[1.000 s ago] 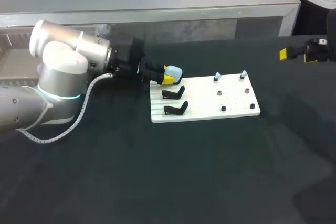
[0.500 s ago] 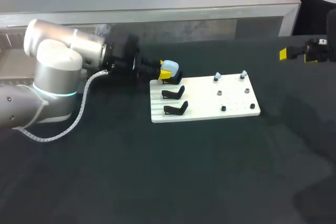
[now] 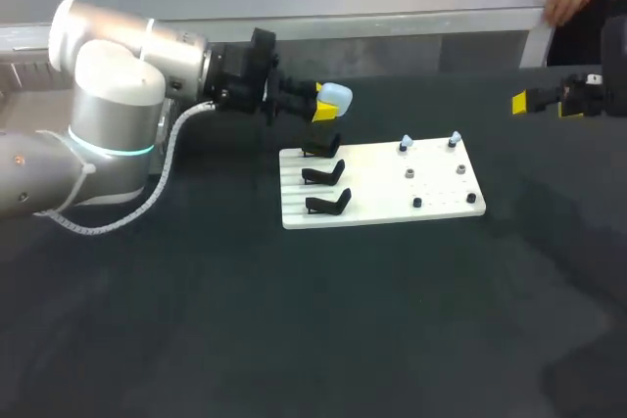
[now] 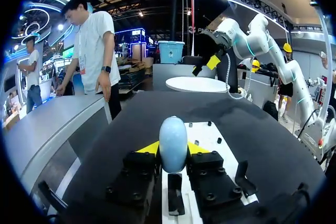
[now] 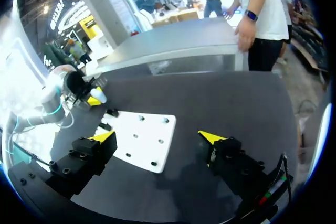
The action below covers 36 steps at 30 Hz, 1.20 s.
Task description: Pick up each earbud case from the left stands, insert the matching earbuds, close the lid, and place the case in the box.
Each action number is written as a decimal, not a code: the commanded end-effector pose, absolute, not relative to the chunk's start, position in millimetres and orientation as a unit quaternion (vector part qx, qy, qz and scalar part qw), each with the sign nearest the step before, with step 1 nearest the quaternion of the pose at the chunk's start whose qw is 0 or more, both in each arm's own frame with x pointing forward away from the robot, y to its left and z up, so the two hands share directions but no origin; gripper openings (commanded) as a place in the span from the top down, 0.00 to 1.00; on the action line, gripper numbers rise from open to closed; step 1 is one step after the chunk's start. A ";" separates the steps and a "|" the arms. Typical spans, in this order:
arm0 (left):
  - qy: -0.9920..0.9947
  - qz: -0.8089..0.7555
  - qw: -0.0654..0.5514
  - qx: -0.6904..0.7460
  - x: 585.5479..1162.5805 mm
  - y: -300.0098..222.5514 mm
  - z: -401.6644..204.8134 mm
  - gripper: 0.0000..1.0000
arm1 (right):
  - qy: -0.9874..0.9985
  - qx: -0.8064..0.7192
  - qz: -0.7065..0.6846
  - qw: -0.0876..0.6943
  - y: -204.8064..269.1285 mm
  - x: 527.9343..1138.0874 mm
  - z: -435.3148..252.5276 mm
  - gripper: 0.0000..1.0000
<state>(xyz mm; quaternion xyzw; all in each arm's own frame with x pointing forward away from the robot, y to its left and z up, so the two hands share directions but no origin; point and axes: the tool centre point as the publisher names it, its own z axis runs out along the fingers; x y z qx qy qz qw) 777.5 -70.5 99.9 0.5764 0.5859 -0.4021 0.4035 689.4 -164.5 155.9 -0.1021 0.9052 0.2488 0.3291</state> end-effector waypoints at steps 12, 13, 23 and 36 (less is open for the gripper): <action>0.560 -0.402 0.424 0.588 778.9 -116.2 112.7 1.00 | 0.904 -0.172 0.256 0.296 -66.1 691.2 140.8 0.00; 0.557 -0.402 0.422 0.592 778.1 -118.7 112.9 1.00 | 0.901 -0.177 0.263 0.295 -61.0 693.2 139.3 0.00; 0.534 -0.414 0.420 0.605 760.6 -128.7 124.4 1.00 | 0.904 -0.203 0.260 0.272 -34.6 714.2 131.3 0.00; 0.537 -0.413 0.426 0.600 756.1 -129.9 122.8 1.00 | 0.903 -0.212 0.265 0.265 -10.2 728.3 135.5 0.00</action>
